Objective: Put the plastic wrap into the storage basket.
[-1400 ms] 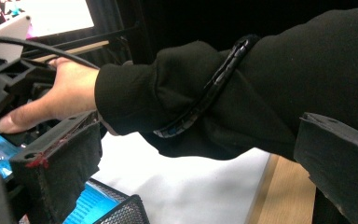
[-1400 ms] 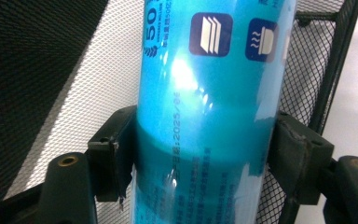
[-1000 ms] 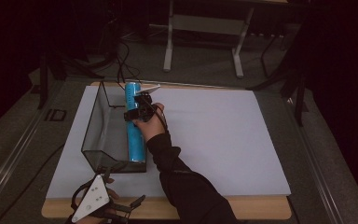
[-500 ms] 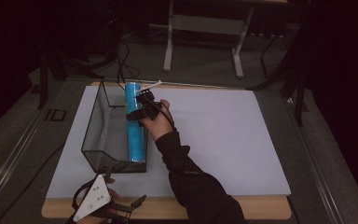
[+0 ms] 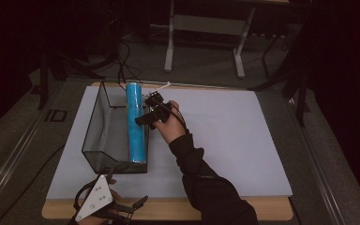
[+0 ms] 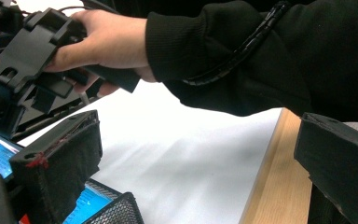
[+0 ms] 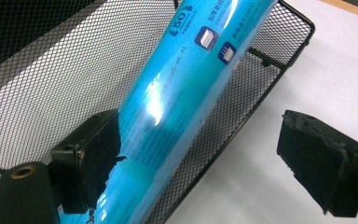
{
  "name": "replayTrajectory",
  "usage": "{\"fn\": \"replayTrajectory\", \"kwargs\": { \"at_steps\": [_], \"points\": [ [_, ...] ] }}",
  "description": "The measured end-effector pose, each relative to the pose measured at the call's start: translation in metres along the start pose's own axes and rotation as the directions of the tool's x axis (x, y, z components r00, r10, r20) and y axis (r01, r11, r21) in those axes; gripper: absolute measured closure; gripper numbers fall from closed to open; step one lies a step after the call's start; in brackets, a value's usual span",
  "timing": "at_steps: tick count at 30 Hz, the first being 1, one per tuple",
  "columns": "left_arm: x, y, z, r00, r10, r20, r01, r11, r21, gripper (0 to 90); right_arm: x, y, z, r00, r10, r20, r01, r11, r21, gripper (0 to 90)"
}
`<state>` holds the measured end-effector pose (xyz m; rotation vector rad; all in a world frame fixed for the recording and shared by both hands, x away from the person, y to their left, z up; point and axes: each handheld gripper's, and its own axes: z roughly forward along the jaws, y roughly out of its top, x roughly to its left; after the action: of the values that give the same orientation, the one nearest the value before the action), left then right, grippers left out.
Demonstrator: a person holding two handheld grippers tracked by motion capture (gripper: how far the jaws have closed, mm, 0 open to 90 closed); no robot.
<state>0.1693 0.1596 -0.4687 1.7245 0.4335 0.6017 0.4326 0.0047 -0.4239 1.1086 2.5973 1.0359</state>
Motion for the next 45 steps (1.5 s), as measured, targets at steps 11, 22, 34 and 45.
{"fn": "replayTrajectory", "kwargs": {
  "at_steps": [11,22,34,45],
  "points": [
    [0.000,-0.001,0.001,1.0000,-0.002,0.002,0.002,1.0000,0.005,1.5,-0.006,-0.018,-0.035,0.9982,-0.059,-0.013,0.058,0.997,-0.043,13.8],
    [0.000,0.000,0.002,1.0000,0.000,0.000,0.000,1.0000,0.007,1.5,-0.015,-0.045,-0.060,0.9962,-0.087,0.002,0.087,0.993,-0.081,13.8],
    [-0.001,0.000,0.002,1.0000,0.004,0.000,-0.004,1.0000,0.009,1.5,-0.030,-0.096,-0.075,0.9966,-0.083,0.002,0.082,0.986,-0.143,13.8],
    [-0.001,0.000,0.003,1.0000,0.003,0.001,-0.003,0.9999,0.012,1.5,-0.044,-0.127,-0.080,0.9972,-0.075,-0.003,0.073,0.982,-0.172,13.9]
  ]
}}
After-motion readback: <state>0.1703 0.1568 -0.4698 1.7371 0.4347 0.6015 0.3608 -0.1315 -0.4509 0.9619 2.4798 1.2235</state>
